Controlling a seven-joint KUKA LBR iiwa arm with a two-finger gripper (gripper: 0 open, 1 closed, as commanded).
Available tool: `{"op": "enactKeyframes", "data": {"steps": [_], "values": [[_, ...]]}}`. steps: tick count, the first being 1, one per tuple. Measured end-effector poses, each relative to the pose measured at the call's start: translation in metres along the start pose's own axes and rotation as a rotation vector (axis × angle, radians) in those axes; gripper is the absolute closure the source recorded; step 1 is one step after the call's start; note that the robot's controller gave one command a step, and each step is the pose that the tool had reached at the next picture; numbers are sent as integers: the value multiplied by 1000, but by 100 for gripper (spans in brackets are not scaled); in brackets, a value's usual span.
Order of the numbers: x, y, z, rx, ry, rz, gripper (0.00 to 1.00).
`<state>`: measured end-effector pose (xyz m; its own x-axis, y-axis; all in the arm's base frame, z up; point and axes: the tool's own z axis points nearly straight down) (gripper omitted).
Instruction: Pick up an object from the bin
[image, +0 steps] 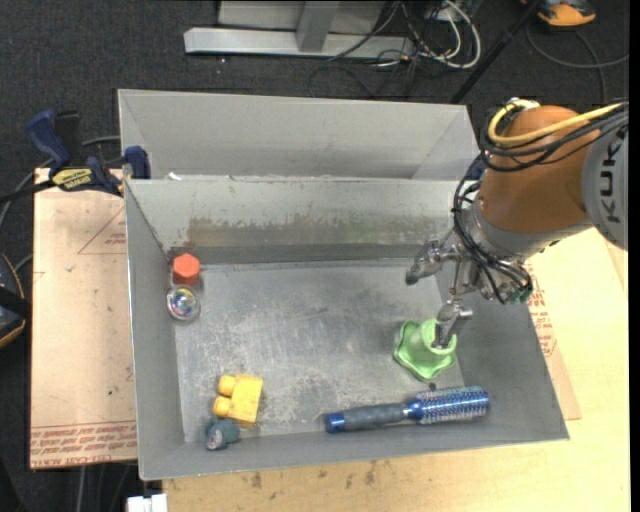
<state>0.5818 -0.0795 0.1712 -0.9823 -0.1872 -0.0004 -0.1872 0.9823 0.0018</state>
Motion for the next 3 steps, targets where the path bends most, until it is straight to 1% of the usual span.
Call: {"op": "enactKeyframes", "data": {"steps": [1,2,3], "values": [[-2,-7,99,0,-6,221,0],[24,-37,98,-1,-12,303,0],[23,-37,97,0,-13,302,100]]}}
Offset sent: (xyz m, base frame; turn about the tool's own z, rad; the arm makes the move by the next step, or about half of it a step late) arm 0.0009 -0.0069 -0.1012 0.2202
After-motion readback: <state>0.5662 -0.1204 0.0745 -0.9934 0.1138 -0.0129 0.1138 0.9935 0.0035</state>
